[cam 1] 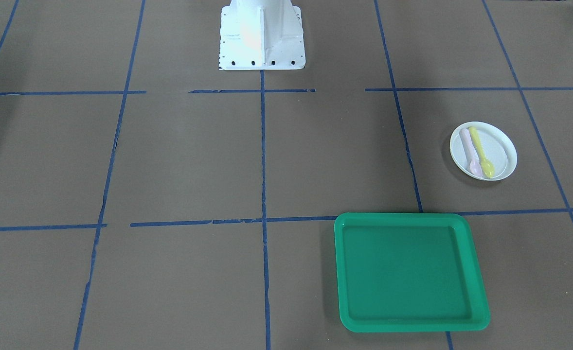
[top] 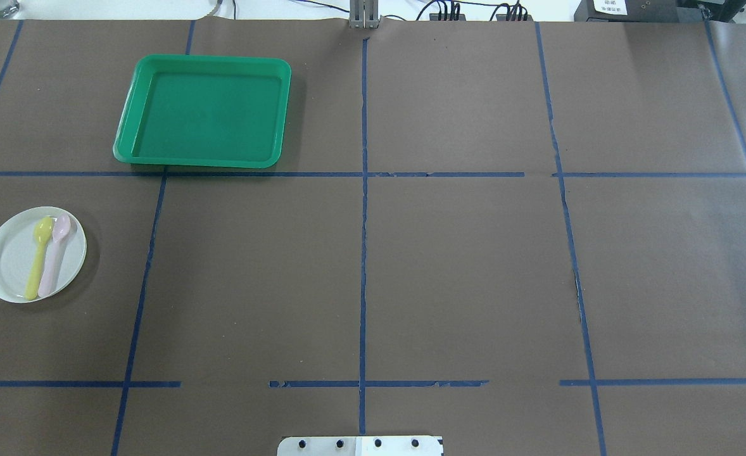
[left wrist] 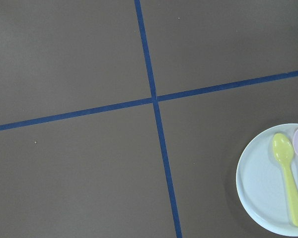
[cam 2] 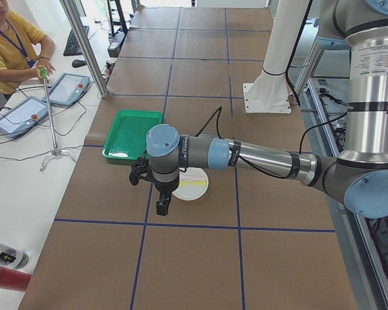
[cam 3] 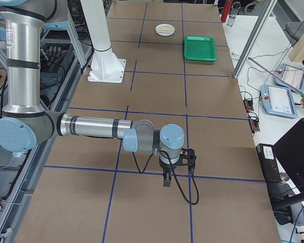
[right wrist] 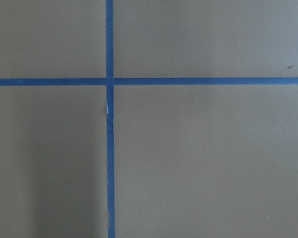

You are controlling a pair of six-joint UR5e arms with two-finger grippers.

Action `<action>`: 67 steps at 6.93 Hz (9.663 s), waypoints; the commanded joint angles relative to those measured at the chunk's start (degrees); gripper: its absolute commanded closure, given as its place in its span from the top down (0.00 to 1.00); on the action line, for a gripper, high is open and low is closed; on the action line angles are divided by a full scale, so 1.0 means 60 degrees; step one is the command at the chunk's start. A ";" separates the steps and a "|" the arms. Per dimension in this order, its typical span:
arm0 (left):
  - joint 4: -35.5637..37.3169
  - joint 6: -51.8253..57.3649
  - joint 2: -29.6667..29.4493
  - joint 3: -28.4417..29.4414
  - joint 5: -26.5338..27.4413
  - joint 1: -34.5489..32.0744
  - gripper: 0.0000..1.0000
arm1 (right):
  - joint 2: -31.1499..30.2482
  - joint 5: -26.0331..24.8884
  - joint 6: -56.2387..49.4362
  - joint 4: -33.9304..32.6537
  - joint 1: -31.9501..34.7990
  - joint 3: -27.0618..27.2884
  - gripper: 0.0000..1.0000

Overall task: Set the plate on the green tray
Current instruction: 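Move the left gripper toward the rim of the white plate, then lower the left gripper and pinch the white plate's rim, then lift the plate with the left gripper and carry it over the green tray, then lower the plate into the green tray and open the left gripper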

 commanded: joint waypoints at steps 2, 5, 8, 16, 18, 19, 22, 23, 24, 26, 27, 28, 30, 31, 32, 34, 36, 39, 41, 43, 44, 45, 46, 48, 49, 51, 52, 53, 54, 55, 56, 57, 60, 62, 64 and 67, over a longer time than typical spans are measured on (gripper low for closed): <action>-0.0036 0.0005 -0.0032 0.0174 -0.1122 0.0014 1.00 | 0.0000 0.0014 0.0000 0.0000 0.0000 0.0000 1.00; -0.0007 -0.0009 0.0129 0.0318 -0.1171 -0.0001 1.00 | 0.0000 0.0014 0.0000 0.0000 0.0000 0.0000 1.00; -0.0632 -0.0111 0.0203 0.0802 -0.1215 0.0919 1.00 | 0.0000 0.0000 0.0000 0.0000 0.0000 0.0000 1.00; -0.5222 -0.5604 0.0276 0.2825 -0.1302 0.3646 1.00 | 0.0000 0.0014 0.0000 0.0000 0.0000 0.0000 1.00; -0.5222 -0.6191 0.0261 0.2854 -0.1478 0.4041 1.00 | 0.0000 0.0000 0.0000 0.0000 0.0000 0.0000 1.00; -0.5236 -0.6191 0.0247 0.3058 -0.1595 0.4201 1.00 | 0.0000 0.0000 0.0000 0.0000 0.0000 0.0000 1.00; -0.5251 -0.6191 0.0057 0.3352 -0.1684 0.4408 1.00 | 0.0000 0.0014 0.0000 0.0000 0.0000 0.0000 1.00; -0.5251 -0.6191 0.0027 0.3411 -0.1684 0.4481 1.00 | 0.0000 0.0000 0.0000 0.0000 0.0000 0.0000 1.00; -0.5251 -0.6191 -0.0118 0.3455 -0.1684 0.4496 1.00 | 0.0000 0.0000 0.0000 0.0000 0.0000 0.0000 1.00; -0.5251 -0.6162 -0.0382 0.3819 -0.1626 0.4510 1.00 | 0.0000 0.0014 0.0000 0.0000 0.0000 0.0000 1.00; -0.5309 -0.6147 -0.0441 0.3937 -0.1625 0.4511 1.00 | 0.0000 0.0014 0.0000 0.0000 0.0000 0.0000 1.00; -0.5542 -0.6162 -0.0442 0.3997 -0.1610 0.4525 1.00 | 0.0000 0.0000 0.0000 0.0000 0.0000 0.0000 1.00; -0.5676 -0.6176 -0.0456 0.4070 -0.1596 0.4642 0.90 | 0.0000 0.0014 0.0000 0.0000 0.0000 0.0000 1.00; -0.5661 -0.6177 -0.0442 0.4070 -0.1596 0.4657 0.72 | 0.0000 0.0000 0.0000 0.0000 0.0000 0.0000 1.00; -0.5661 -0.6162 -0.0442 0.4070 -0.1596 0.4672 0.40 | 0.0000 0.0000 0.0000 0.0000 0.0000 0.0000 1.00; -0.5646 -0.6162 -0.0442 0.4027 -0.1581 0.4686 0.00 | 0.0000 0.0000 0.0000 0.0000 0.0000 0.0000 1.00; -0.5530 -0.6118 -0.0427 0.3968 -0.1566 0.4686 0.00 | 0.0000 0.0014 0.0000 0.0000 0.0000 0.0000 1.00; -0.5399 -0.6059 -0.0413 0.3735 -0.1639 0.4686 0.00 | 0.0000 0.0014 0.0000 0.0000 0.0000 0.0000 1.00; -0.5266 -0.6059 -0.0295 0.3237 -0.1683 0.4672 0.00 | 0.0000 0.0014 0.0000 0.0000 0.0000 0.0000 1.00; -0.5266 -0.6103 -0.0397 0.2973 -0.1742 0.4672 0.00 | 0.0000 0.0000 0.0000 0.0000 0.0000 0.0000 1.00; -0.5266 -0.6103 -0.0427 0.2841 -0.2424 0.4672 0.00 | 0.0000 0.0000 0.0000 0.0000 0.0000 0.0000 1.00; -0.5266 -0.6190 -0.0442 0.2695 -0.3344 0.4556 0.00 | 0.0000 0.0000 0.0000 0.0000 0.0000 0.0000 1.00; -0.5266 -0.6206 -0.0485 0.2650 -0.3701 0.4323 0.00 | 0.0000 0.0014 0.0000 0.0000 0.0000 0.0000 1.00; -0.4162 -0.6220 -0.1329 0.2751 -0.4011 0.3561 0.00 | 0.0000 0.0014 0.0000 0.0000 0.0000 0.0000 1.00; -0.2876 -0.6177 -0.2466 0.3144 -0.4013 0.3210 0.00 | 0.0000 0.0000 0.0000 0.0000 0.0000 0.0000 1.00; -0.2820 -0.6206 -0.3935 0.4910 -0.4013 0.3119 0.00 | 0.0000 0.0014 0.0000 0.0000 0.0000 0.0000 1.00; -0.2834 -0.6351 -0.4421 0.5456 -0.4027 0.3119 0.00 | 0.0000 0.0000 0.0000 0.0000 0.0000 0.0000 1.00; -0.3095 -0.7048 -0.5253 0.6347 -0.4027 0.3134 0.00 | 0.0000 0.0014 -0.0014 0.0000 0.0000 0.0000 1.00; -0.3649 -0.7519 -0.5667 0.6994 -0.4027 0.3148 0.00 | 0.0000 0.0014 0.0000 0.0000 0.0000 0.0000 1.00; -0.4379 -0.8017 -0.5947 0.7537 -0.4027 0.3221 0.00 | 0.0000 0.0014 0.0000 0.0000 0.0000 0.0000 1.00; -0.4952 -0.8733 -0.6341 0.8093 -0.4013 0.3483 0.00 | 0.0000 0.0014 0.0000 0.0000 0.0000 0.0000 1.00; -0.5350 -0.9015 -0.6490 0.8331 -0.3998 0.3717 0.00 | 0.0000 0.0014 0.0000 0.0000 0.0000 0.0000 1.00; -0.6461 -0.9324 -0.7150 0.9342 -0.3388 0.3851 0.00 | 0.0000 0.0014 0.0000 0.0000 0.0000 0.0000 1.00; -0.6992 -0.9573 -0.7223 0.9402 -0.2768 0.3851 0.00 | 0.0000 0.0014 0.0000 0.0000 0.0000 0.0000 1.00; -0.7695 -1.0452 -0.7326 0.9490 -0.2666 0.3997 0.00 | 0.0000 0.0000 0.0000 0.0000 0.0000 0.0000 1.00; -0.8809 -1.1844 -0.7312 0.9490 -0.1904 0.4392 0.00 | 0.0000 0.0014 0.0000 0.0000 0.0000 0.0000 1.00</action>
